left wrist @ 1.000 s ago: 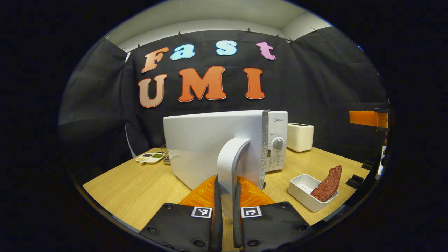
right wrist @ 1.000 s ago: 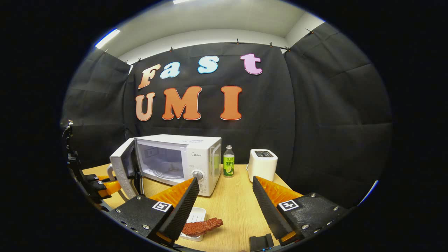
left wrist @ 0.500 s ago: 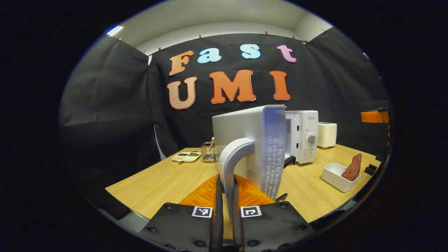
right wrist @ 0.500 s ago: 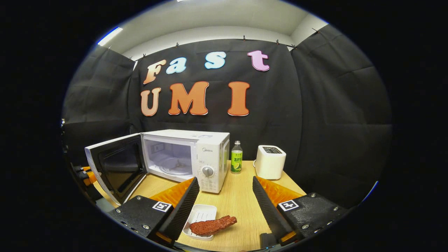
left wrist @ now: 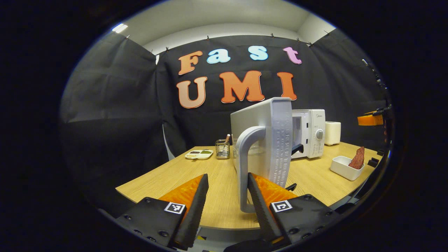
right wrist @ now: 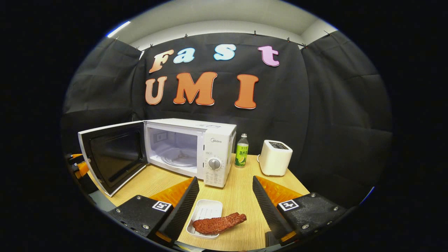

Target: Open the microwave oven with the left hand, put the food in, and close the microwave oven.

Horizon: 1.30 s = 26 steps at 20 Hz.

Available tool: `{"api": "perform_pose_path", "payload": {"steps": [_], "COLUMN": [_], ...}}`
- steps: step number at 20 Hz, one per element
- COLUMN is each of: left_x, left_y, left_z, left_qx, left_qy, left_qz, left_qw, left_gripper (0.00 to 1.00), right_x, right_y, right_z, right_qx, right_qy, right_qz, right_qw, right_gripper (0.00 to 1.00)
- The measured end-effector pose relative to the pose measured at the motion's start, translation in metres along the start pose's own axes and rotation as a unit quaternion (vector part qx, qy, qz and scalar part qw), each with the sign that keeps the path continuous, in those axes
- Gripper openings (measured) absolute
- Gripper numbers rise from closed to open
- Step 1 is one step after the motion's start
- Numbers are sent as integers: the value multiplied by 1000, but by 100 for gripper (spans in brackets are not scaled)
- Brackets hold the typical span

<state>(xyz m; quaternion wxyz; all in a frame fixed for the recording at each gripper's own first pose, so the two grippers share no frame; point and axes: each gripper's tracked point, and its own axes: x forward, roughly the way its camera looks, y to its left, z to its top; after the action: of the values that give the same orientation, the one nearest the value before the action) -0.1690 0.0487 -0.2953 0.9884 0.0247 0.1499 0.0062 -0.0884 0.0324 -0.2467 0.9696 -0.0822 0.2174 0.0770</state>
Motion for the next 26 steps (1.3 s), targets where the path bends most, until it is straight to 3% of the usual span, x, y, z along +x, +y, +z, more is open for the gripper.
{"api": "perform_pose_path", "payload": {"steps": [1, 2, 11, 12, 13, 15, 16, 19, 20, 22, 23, 26], "left_x": [-2, -5, -16, -13, -8, 2, 6, 17, 19, 25, 28, 32], "left_y": [9, 20, 111, 116, 119, 123, 123, 124, 122, 121, 121, 118], "left_z": [-3, -7, -19, -20, -20, -20, -21, -21, -21, -21, -20, -20], "left_qx": [-2, -4, -42, -43, -41, -43, -48, -50, -51, -49, -46, -43], "left_qy": [3, 5, 8, 10, 12, 14, 17, 21, 20, 20, 20, 20], "left_qz": [9, 19, 91, 94, 94, 95, 93, 97, 97, 98, 101, 100], "left_qw": [1000, 1000, 995, 995, 995, 994, 994, 994, 994, 994, 994, 994], "left_gripper": [75, 66, 66, 74, 69, 72, 79, 82, 79, 82, 79, 79], "right_x": [1, 1, 1, 0, -1, 0, 1, 6, 9, 16, 18, 27], "right_y": [-1, -7, -38, -40, -39, -43, -43, -41, -39, -29, -23, -16], "right_z": [-3, -8, -58, -64, -72, -87, -96, -118, -123, -135, -141, -140], "right_qx": [-8, -15, 14, 21, 28, 40, 48, 86, 103, 140, 158, 226], "right_qy": [0, 4, 68, 77, 87, 108, 120, 152, 160, 175, 181, 179], "right_qz": [1, -7, -53, -54, -55, -62, -63, -65, -63, -52, -42, -32], "right_qw": [1000, 1000, 996, 995, 994, 991, 990, 982, 980, 973, 970, 957], "right_gripper": [95, 95, 96, 95, 95, 95, 95, 95, 95, 95, 95, 86]}}
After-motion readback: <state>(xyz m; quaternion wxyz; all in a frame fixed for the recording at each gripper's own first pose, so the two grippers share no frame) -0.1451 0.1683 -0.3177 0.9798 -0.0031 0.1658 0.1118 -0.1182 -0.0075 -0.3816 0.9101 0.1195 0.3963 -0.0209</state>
